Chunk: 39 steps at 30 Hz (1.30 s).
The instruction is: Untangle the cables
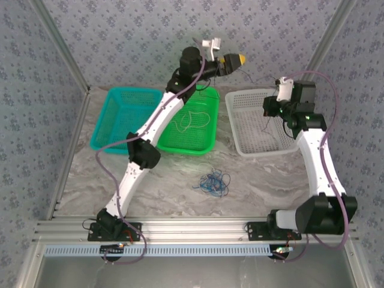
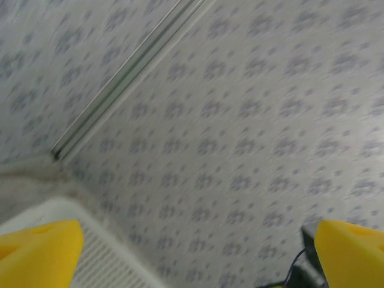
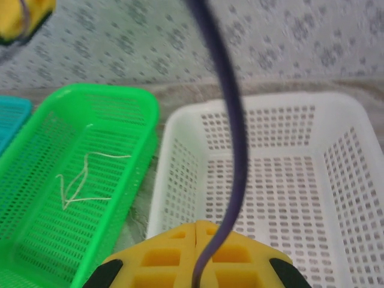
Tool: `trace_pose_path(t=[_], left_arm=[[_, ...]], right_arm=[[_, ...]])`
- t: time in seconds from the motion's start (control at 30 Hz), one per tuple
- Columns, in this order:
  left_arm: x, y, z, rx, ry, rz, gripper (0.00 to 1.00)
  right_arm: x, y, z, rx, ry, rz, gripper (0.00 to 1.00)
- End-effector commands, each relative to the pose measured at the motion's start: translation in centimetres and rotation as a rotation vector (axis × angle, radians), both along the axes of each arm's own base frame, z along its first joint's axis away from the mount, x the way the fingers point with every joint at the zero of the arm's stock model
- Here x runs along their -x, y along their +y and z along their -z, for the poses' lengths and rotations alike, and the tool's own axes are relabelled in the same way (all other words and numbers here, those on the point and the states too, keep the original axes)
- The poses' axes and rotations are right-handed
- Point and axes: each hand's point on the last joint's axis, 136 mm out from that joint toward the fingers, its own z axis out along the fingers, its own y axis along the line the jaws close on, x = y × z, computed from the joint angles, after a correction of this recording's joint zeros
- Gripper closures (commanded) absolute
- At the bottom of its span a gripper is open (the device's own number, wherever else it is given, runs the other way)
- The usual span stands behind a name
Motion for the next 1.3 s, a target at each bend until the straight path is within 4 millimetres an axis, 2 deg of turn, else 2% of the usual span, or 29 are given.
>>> trace_pose_path(t=[0.0,0.07,0.2,0.33,0.43,0.57,0.73,0.83,0.97,1.1,1.27], left_arm=[[2.4,1.2,-4.1,-0.009,-0.081,0.028,0.01],[2.0,1.4,-1.8,-0.106,-0.062,-0.003,0.00],[1.2,3.1,2.7,-0.293,0.007,-0.044,0.01],[1.9,4.8,4.6,-0.406,0.041,-0.043,0.01],[2.1,6.2,4.8,-0.490,0.021,-0.094,0.00],[2.1,8.3,5.4,-0.613,-0.009,-0.165,0.01],[2.5,10.3,7.4,-0.766,-0.034,-0.185,0.01],[2.7,10.8,7.9,-0.810,-0.043,-0.185,0.01],[3.8,9.5,6.8,-0.750,-0.082,-0.102,0.01],[4.0,9.4,5.7,-0.723,-0.093,-0.112,0.01],[4.2,9.7,4.6,-0.719,-0.106,-0.133,0.01]], right_arm=[[-1.2,-1.7,2.0,-0.061,0.049,0.062,1.00],[-2.0,-2.8,2.9,-0.080,0.072,0.098,1.00],[-3.1,-5.5,4.1,-0.093,0.111,0.194,1.00],[-3.5,-7.1,4.2,-0.075,0.118,0.251,1.00],[-3.6,-8.7,4.1,-0.074,0.126,0.317,1.00],[-3.6,-10.7,3.1,-0.160,0.108,0.388,1.00],[-3.3,-13.0,0.8,-0.273,0.048,0.444,1.00],[-3.1,-13.9,-0.4,-0.321,0.023,0.455,1.00],[-3.3,-12.6,-1.7,-0.369,-0.014,0.388,1.00],[-3.0,-14.0,-0.7,-0.356,0.023,0.441,1.00],[-3.0,-12.7,-0.2,-0.353,0.033,0.392,1.00]])
